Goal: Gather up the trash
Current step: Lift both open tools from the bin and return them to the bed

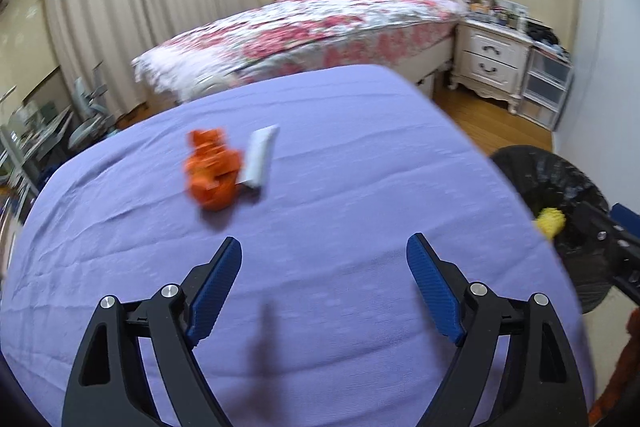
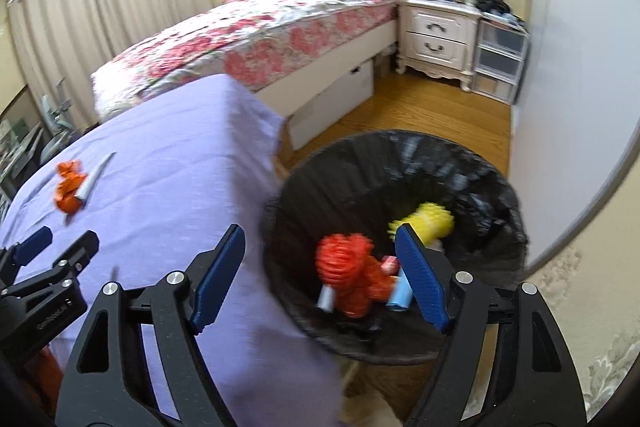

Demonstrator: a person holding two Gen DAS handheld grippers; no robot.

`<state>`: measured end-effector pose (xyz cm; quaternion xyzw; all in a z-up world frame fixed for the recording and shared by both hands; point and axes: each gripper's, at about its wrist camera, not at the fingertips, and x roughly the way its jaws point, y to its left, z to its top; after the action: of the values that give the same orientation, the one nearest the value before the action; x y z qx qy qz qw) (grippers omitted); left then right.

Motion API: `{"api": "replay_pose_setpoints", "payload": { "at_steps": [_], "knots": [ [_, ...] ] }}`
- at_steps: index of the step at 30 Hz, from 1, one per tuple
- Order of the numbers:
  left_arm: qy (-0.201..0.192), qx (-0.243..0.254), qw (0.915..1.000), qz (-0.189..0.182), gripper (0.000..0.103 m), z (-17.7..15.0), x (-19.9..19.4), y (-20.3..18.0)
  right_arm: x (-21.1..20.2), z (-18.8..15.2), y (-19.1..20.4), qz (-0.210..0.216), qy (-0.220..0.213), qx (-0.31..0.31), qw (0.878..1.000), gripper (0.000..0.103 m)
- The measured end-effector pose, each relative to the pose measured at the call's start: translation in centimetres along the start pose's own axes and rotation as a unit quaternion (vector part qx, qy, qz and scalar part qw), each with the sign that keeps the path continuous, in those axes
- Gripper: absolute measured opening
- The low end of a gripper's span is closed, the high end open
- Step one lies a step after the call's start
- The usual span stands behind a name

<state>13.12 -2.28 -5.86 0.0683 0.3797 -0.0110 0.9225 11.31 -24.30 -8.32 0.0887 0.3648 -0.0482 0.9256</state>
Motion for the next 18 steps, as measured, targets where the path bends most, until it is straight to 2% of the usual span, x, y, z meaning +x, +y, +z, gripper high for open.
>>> {"api": "replay_pose_setpoints", "payload": {
  "at_steps": [7, 10, 14, 18],
  "knots": [
    [0.022, -0.049, 0.9966, 0.062, 0.082, -1.3, 0.4, 7.9, 1.5, 0.3, 9.2, 0.079, 0.027, -0.075, 0.994, 0.076],
    [0.023, -0.057, 0.9941, 0.089, 0.082, -2.0, 0.3, 10.4, 2.4, 0.4, 12.4, 0.094, 0.035, -0.1, 0.99, 0.076],
    [0.026, -0.073, 0.9916, 0.103, 0.082, -2.5, 0.3, 13.2, 3.8, 1.1, 16.2, 0.101, 0.038, -0.12, 0.987, 0.076],
    [0.043, -0.108, 0.9889, 0.092, 0.082, -3.0, 0.9, 15.6, 5.3, 2.5, 18.7, 0.102, 0.038, -0.118, 0.987, 0.076]
  ]
}}
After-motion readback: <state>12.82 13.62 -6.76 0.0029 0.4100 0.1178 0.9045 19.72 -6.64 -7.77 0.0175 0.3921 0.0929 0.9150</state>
